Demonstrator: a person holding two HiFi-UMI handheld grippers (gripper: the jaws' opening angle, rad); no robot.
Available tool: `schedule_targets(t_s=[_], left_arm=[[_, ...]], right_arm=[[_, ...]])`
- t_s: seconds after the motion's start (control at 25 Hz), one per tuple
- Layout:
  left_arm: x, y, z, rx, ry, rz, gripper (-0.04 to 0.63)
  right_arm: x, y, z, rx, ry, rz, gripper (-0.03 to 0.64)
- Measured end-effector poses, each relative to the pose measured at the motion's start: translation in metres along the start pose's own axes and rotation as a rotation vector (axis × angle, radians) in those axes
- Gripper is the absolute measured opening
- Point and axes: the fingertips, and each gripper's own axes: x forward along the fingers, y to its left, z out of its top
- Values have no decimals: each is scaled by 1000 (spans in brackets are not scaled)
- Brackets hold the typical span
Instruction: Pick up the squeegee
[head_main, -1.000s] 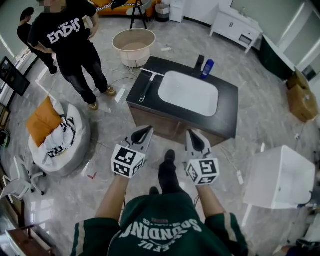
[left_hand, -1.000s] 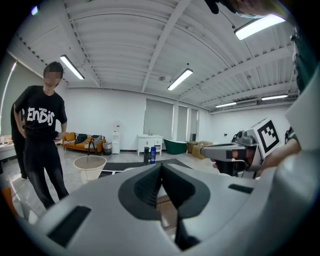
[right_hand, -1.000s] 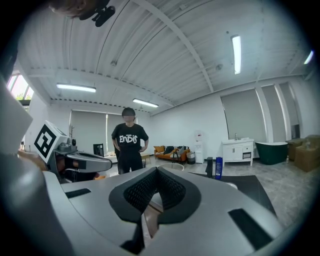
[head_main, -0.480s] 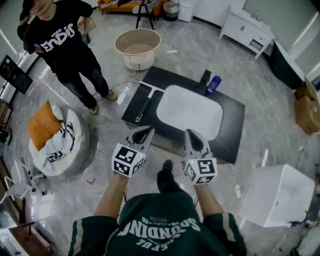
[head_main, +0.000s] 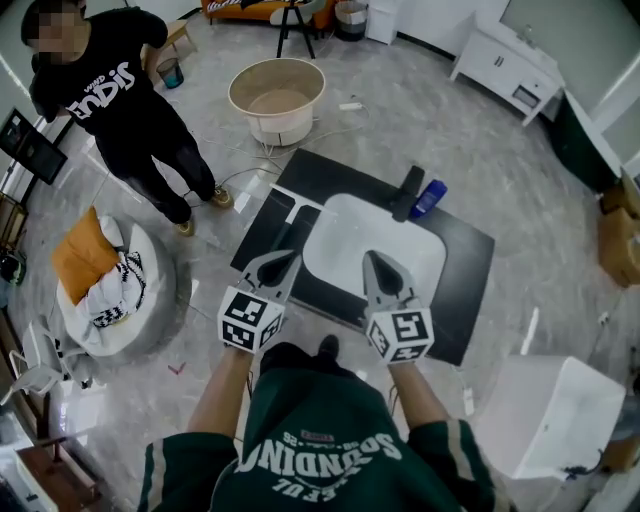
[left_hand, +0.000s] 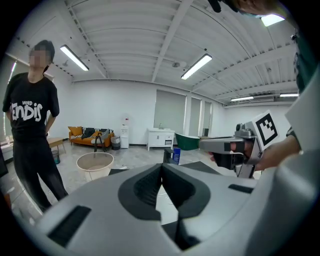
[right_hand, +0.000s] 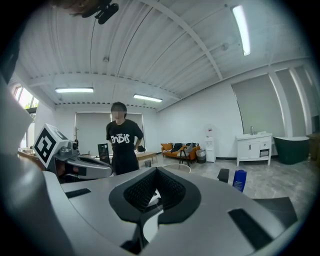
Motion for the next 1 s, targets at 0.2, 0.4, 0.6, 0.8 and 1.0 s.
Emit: schedule_targets(t_s=[0.2,0.4,0.6,0.8,1.0], left_arm=[[26,21,-1,-22,9,9,2],[54,48,1,-34,13,4,2],[76,68,3,-46,22,-7,2],[90,78,1,-52,36,-24,3],[95,85,-5,-59,53,-33,3]], right_arm=[[25,-13,-2,12,23,13,2],[54,-27,-2,0,41,2,2],[73,-36,-3,-6,57,0,2],[87,-35,-9,12,80,-2,2],[93,-34,-16,22,101,-9,2]])
